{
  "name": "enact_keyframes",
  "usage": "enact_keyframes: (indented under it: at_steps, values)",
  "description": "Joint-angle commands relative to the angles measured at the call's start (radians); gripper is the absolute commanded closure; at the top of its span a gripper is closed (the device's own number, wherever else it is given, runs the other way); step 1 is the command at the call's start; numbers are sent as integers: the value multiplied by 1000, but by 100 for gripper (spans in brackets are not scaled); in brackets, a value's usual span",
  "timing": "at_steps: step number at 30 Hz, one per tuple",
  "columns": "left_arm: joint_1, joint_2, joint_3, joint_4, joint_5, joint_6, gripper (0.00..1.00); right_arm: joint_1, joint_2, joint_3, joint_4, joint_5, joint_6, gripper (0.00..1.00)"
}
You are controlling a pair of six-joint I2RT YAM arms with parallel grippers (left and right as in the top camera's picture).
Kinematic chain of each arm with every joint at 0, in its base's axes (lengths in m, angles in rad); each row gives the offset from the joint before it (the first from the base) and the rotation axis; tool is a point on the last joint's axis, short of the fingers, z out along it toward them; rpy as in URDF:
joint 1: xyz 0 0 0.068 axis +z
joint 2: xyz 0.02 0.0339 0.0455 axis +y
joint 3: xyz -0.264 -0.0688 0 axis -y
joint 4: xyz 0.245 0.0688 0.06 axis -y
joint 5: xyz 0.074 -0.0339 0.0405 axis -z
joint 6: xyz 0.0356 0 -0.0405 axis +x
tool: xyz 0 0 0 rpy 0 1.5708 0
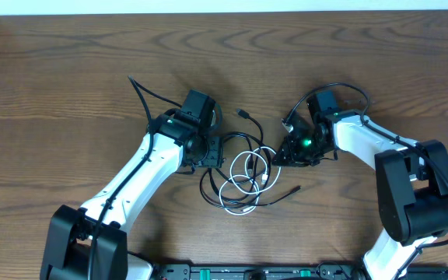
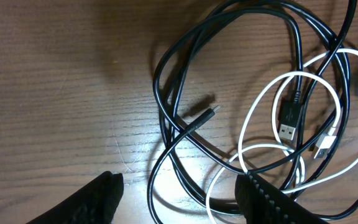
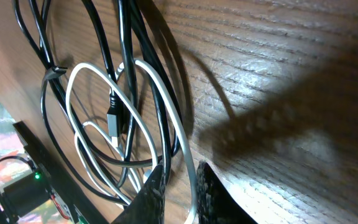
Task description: Untangle cables
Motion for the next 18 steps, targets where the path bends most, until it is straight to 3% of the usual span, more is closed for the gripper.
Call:
enact_keyframes:
  at_steps: [1, 10, 16, 18]
  values:
    - [2, 8, -9, -4, -9, 5, 37, -6, 8, 0, 4, -3, 21, 86]
    - [2, 8, -9, -4, -10, 5, 37, -6, 8, -38, 28, 13, 61, 86]
    - [2, 8, -9, -4, -10, 5, 37, -6, 8, -60, 51, 7, 79, 99]
    - [2, 8, -9, -4, -10, 5, 37, -6, 8, -60, 59, -11, 79, 99]
